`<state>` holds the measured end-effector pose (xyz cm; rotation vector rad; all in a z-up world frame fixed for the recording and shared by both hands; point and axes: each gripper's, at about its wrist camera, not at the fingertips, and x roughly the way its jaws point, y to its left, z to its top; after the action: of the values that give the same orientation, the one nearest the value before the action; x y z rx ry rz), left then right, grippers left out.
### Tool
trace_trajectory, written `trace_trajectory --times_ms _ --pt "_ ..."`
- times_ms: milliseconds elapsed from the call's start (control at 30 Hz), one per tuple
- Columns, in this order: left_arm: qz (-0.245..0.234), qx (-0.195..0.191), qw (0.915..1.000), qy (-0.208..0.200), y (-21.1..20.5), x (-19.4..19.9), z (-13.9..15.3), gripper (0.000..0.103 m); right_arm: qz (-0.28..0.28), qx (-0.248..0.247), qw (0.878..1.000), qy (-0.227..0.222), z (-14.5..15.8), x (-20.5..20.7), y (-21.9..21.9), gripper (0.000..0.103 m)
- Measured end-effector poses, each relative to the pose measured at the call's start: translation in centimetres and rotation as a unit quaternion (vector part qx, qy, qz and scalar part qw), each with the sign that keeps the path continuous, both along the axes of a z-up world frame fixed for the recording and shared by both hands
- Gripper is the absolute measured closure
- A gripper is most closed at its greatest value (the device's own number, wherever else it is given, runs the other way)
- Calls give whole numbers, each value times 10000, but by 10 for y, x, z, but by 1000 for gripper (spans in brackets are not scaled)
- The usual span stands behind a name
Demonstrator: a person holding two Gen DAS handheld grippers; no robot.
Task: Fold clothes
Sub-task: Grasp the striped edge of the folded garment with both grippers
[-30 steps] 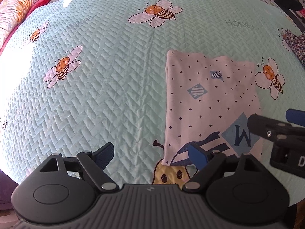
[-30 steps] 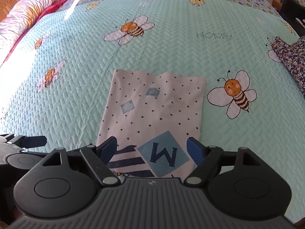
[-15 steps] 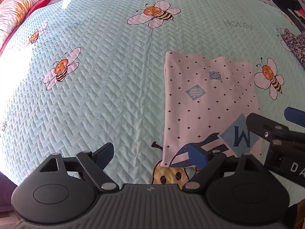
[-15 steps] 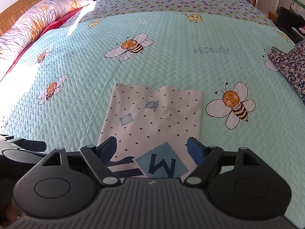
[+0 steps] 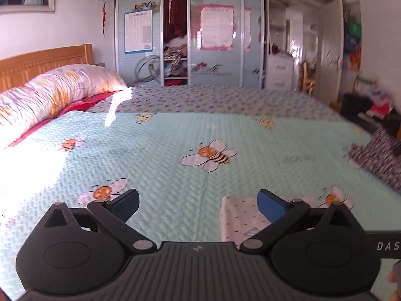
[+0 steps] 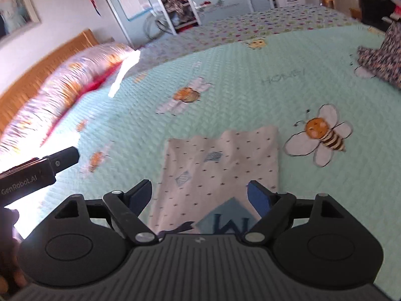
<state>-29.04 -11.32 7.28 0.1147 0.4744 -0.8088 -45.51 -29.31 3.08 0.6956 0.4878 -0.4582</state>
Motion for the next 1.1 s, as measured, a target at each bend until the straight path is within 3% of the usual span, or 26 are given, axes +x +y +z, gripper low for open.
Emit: trace_trajectory --times_ms 100,167,200,300,333,433,567,733,933,1033,1100 --pt "-324 -312 9930 1090 9 21 -17 0 169 806 9953 -514 -18 -17 -1 19" --pt "-374 -484 9752 2128 12 42 -35 0 297 1595 9845 -661 -34 -21 -8 19" --pt "-385 -564 9593 2739 13 54 -47 0 219 1918 9790 -657 -42 -24 -11 19" --pt "-464 -810 9026 4203 12 81 -84 0 -52 1939 9798 -477 -52 -31 -23 19" --pt "-469 -879 8934 4381 12 86 -94 0 -145 1902 9809 -386 -55 -33 -29 19" --pt "-300 -616 8823 4657 1 95 -113 0 -121 2298 9727 -309 -71 -37 -41 19" --pt "-366 -306 8530 5197 -5 97 -138 0 -57 2873 9576 -225 -92 -42 -57 19" --pt "-483 -277 8363 5454 -13 103 -151 0 24 3576 9338 -119 -119 -48 -77 19" --pt "-1055 -278 8044 5839 -44 117 -166 0 476 3950 9174 -97 -129 -32 -89 18" --pt "-1270 -389 7873 6021 -60 118 -174 0 699 4089 9098 -101 -127 -18 -94 4" --pt "-1446 -420 7787 6090 -70 118 -176 0 806 4015 9123 49 -123 -5 -93 0"
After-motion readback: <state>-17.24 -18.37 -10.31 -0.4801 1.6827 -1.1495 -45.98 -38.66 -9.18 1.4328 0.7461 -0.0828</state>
